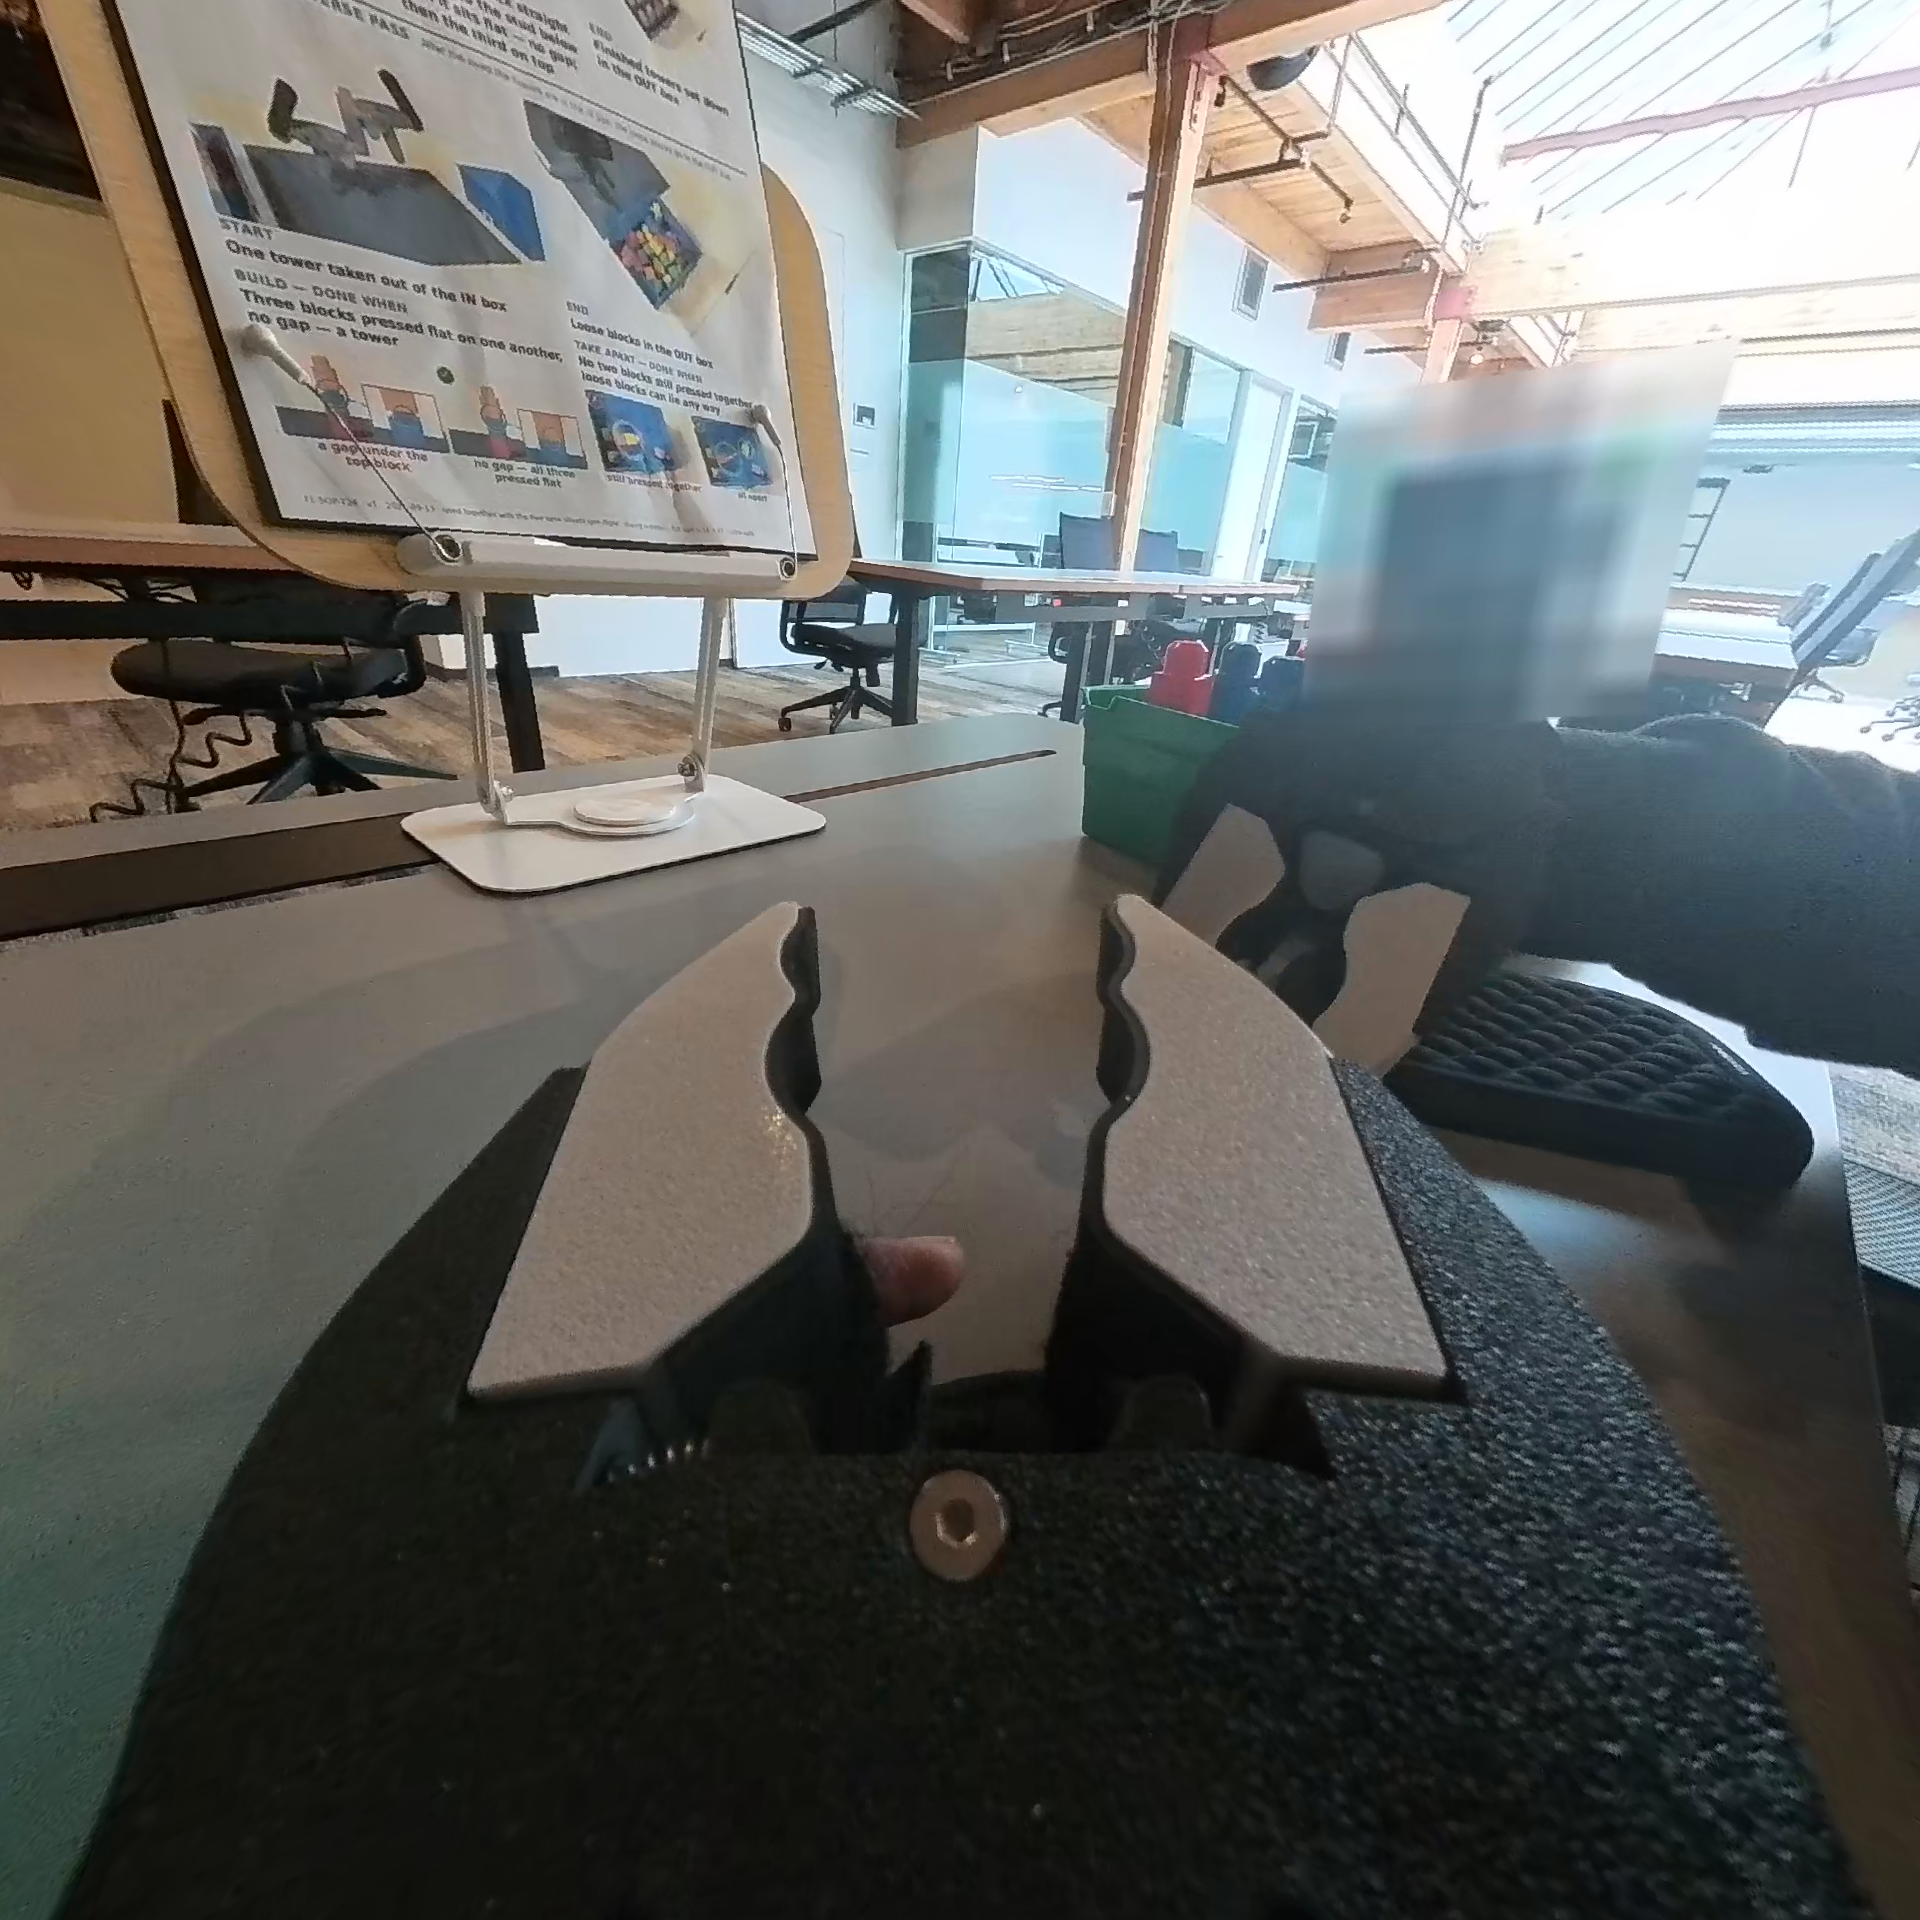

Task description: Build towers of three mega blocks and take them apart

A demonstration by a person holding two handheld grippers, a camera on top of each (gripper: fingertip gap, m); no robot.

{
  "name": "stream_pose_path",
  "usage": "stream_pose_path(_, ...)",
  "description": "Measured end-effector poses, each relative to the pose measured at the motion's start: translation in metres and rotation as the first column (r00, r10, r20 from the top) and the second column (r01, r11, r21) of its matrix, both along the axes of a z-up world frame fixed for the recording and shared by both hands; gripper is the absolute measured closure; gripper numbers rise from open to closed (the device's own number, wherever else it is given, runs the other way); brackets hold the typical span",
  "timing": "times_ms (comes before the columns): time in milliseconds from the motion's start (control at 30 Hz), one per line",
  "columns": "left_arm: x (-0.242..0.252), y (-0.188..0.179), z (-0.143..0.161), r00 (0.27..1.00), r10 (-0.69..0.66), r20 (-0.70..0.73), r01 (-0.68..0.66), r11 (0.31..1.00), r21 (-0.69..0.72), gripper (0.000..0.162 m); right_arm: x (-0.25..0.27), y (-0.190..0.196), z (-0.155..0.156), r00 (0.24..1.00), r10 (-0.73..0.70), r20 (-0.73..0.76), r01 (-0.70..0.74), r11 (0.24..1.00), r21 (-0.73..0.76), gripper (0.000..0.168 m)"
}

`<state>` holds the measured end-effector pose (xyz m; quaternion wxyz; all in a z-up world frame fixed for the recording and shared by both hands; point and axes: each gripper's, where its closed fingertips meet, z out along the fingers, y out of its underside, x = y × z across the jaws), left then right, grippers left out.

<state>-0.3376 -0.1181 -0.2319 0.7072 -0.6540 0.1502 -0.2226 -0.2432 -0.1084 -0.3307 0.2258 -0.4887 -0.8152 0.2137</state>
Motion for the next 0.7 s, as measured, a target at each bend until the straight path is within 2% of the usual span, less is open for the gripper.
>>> stream_pose_path(300,0.001,0.0,-0.001,1.0,-0.001,-0.009,0.001,1.0,-0.001,0.111,-0.003,0.002,0.011,0.998,-0.042,-0.055,0.042,0.999,-0.017,0.119)
stream_pose_path(400,0.001,0.001,-0.001,1.0,0.002,-0.013,-0.002,1.0,0.0,0.111,-0.002,0.001,0.028,0.98,-0.122,-0.155,0.116,0.992,-0.05,0.109)
stream_pose_path(533,0.002,0.001,-0.002,1.0,0.003,-0.025,-0.003,1.0,-0.003,0.111,0.011,0.004,0.058,0.889,-0.266,-0.373,0.237,0.964,-0.124,0.108)
stream_pose_path(700,0.004,0.001,-0.001,0.998,0.013,-0.054,-0.012,1.0,0.003,0.111,0.036,0.017,0.07,0.695,-0.452,-0.559,0.377,0.891,-0.251,0.115)
